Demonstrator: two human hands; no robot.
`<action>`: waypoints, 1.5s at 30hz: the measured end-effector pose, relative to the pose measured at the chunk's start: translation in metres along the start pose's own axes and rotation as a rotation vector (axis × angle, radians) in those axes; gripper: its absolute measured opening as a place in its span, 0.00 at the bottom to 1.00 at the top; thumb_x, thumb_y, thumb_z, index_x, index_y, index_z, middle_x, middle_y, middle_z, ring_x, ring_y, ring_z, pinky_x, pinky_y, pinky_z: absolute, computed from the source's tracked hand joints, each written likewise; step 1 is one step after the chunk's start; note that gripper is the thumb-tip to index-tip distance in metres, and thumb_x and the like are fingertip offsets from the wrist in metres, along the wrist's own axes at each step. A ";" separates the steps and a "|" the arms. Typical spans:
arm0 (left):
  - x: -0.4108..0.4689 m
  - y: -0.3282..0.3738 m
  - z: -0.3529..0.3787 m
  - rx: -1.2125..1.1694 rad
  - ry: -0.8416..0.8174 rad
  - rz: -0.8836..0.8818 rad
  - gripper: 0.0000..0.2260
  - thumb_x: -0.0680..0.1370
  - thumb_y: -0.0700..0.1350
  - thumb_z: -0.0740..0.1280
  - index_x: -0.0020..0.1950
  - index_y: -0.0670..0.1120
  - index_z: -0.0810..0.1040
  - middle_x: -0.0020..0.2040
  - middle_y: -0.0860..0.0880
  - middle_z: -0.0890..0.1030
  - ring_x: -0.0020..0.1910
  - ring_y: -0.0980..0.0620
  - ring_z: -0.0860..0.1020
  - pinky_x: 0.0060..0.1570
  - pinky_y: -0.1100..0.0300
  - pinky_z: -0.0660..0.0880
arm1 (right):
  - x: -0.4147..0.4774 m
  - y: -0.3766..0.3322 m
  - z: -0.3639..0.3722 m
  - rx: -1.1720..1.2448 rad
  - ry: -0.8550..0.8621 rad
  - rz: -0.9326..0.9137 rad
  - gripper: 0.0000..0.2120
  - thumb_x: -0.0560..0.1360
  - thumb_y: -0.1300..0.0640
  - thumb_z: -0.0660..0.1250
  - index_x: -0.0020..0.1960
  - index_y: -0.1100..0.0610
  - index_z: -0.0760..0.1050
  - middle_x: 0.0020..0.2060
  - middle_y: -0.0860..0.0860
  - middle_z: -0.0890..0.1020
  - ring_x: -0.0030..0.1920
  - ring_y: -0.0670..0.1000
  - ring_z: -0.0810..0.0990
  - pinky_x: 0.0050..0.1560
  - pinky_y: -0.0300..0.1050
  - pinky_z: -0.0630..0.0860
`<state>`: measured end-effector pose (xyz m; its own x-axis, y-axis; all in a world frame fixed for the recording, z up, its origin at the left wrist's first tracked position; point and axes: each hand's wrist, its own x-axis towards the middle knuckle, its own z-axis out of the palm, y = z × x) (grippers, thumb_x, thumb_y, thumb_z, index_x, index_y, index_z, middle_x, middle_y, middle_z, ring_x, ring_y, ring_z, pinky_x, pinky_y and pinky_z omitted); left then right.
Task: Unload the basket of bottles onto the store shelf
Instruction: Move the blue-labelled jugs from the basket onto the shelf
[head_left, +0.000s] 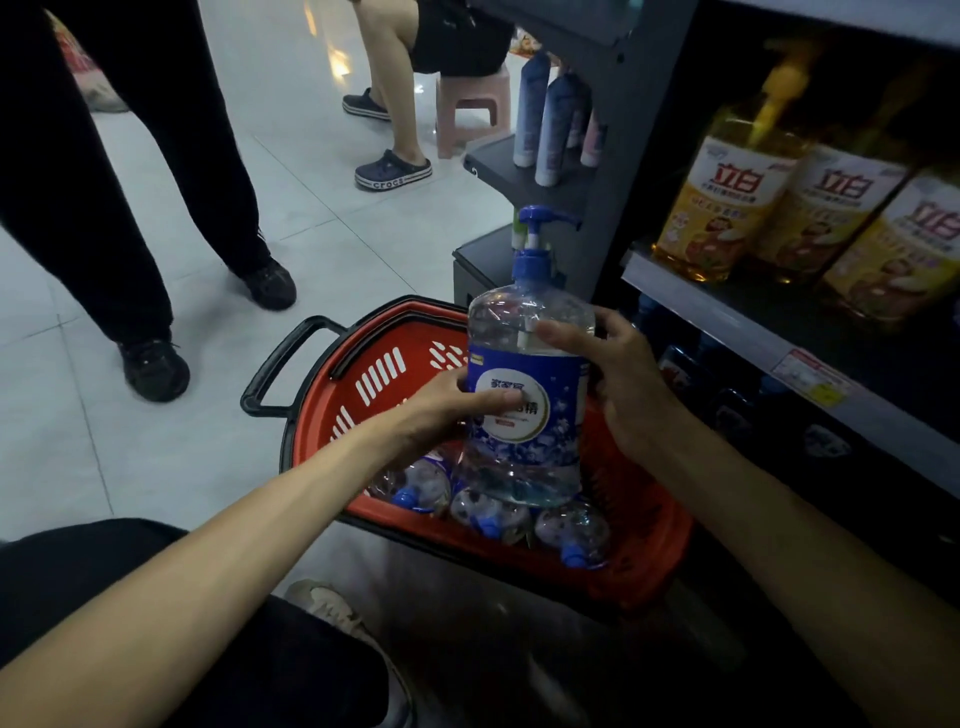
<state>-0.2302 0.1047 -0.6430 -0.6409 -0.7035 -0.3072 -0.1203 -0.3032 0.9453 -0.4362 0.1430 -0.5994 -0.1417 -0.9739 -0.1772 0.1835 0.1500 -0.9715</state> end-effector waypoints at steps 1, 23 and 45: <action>-0.001 -0.002 0.008 -0.031 0.021 -0.002 0.28 0.71 0.54 0.80 0.65 0.42 0.79 0.59 0.41 0.86 0.59 0.42 0.85 0.55 0.53 0.82 | 0.000 0.001 -0.001 0.024 -0.001 0.021 0.43 0.59 0.47 0.86 0.70 0.57 0.74 0.58 0.56 0.85 0.53 0.59 0.87 0.52 0.58 0.84; -0.006 0.022 0.062 -0.170 0.101 0.056 0.20 0.72 0.45 0.76 0.63 0.44 0.79 0.55 0.44 0.87 0.54 0.44 0.86 0.50 0.56 0.83 | -0.060 -0.015 -0.062 -0.277 -0.156 0.067 0.25 0.70 0.55 0.80 0.63 0.44 0.77 0.55 0.45 0.87 0.55 0.46 0.86 0.55 0.47 0.84; 0.004 0.106 0.155 0.334 -0.241 0.151 0.15 0.77 0.49 0.71 0.63 0.48 0.81 0.58 0.48 0.87 0.57 0.47 0.86 0.55 0.55 0.82 | -0.147 -0.044 -0.162 0.085 -0.033 -0.104 0.27 0.75 0.69 0.71 0.71 0.55 0.73 0.63 0.54 0.84 0.62 0.58 0.83 0.53 0.51 0.83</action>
<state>-0.3633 0.1697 -0.5274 -0.8238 -0.5421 -0.1658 -0.2247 0.0437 0.9734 -0.5812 0.3069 -0.5567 -0.1320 -0.9888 -0.0694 0.2510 0.0344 -0.9674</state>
